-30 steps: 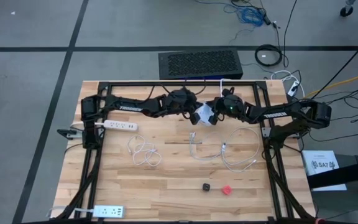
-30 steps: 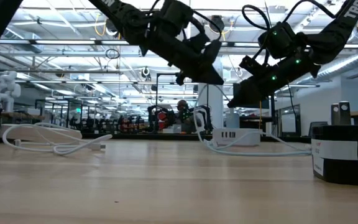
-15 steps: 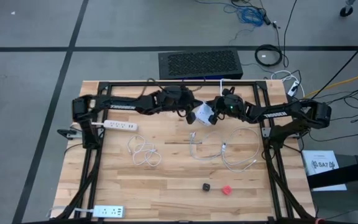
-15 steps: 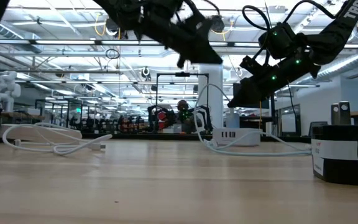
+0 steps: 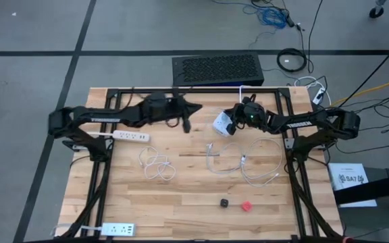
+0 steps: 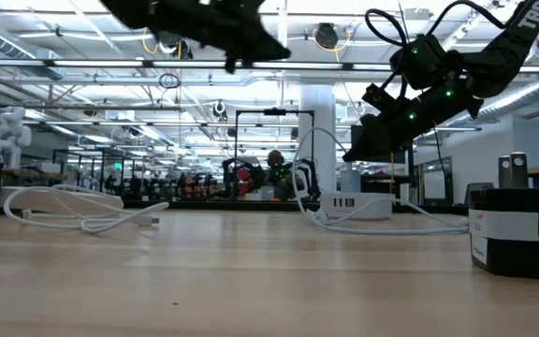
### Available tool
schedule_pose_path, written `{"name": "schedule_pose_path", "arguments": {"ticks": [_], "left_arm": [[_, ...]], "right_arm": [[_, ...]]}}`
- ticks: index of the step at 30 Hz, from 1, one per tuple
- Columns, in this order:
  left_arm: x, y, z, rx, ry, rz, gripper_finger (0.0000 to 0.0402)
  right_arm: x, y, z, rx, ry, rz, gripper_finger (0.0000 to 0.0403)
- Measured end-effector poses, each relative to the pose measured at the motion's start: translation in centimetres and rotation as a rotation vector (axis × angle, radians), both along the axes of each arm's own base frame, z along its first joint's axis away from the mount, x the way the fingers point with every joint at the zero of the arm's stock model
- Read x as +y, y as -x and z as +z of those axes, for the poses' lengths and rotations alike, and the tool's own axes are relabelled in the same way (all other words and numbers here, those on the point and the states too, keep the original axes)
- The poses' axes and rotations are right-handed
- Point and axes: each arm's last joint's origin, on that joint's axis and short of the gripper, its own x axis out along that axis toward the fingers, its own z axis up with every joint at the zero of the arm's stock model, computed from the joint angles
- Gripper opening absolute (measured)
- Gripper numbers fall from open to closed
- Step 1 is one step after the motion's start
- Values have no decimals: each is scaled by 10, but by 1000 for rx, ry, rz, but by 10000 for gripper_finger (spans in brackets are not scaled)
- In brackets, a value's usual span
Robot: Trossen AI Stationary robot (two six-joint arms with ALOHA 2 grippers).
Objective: Insert USB
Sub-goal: Insert the middle white charger cable into the white charger adapter, then adjust the white outlet extension
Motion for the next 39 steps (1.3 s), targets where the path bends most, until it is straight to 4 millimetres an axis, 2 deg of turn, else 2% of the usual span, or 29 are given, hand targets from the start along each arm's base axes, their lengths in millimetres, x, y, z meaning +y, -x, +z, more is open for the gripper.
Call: {"name": "schedule_pose_path", "arguments": {"ticks": [4, 10, 19, 31, 37, 39], "left_arm": [[-6, 21, -20, -55, 49, -2, 3], [-11, 41, -35, -76, 99, 2, 2], [-17, 47, -29, -108, 82, -17, 2], [-17, 47, -28, -109, 56, -22, 2], [-19, 49, -25, -102, 29, -46, 2], [-20, 53, -23, -84, 5, -50, 2]], "right_arm": [[0, 0, 0, -19, -19, -15, 20], [1, 2, -3, -25, -46, -25, 60], [-3, -6, 8, -19, -45, -30, 135], [-2, -14, 49, 34, -76, -5, 211], [12, -14, 83, 66, -90, 40, 234], [20, -11, 85, 96, -132, 42, 230]]}}
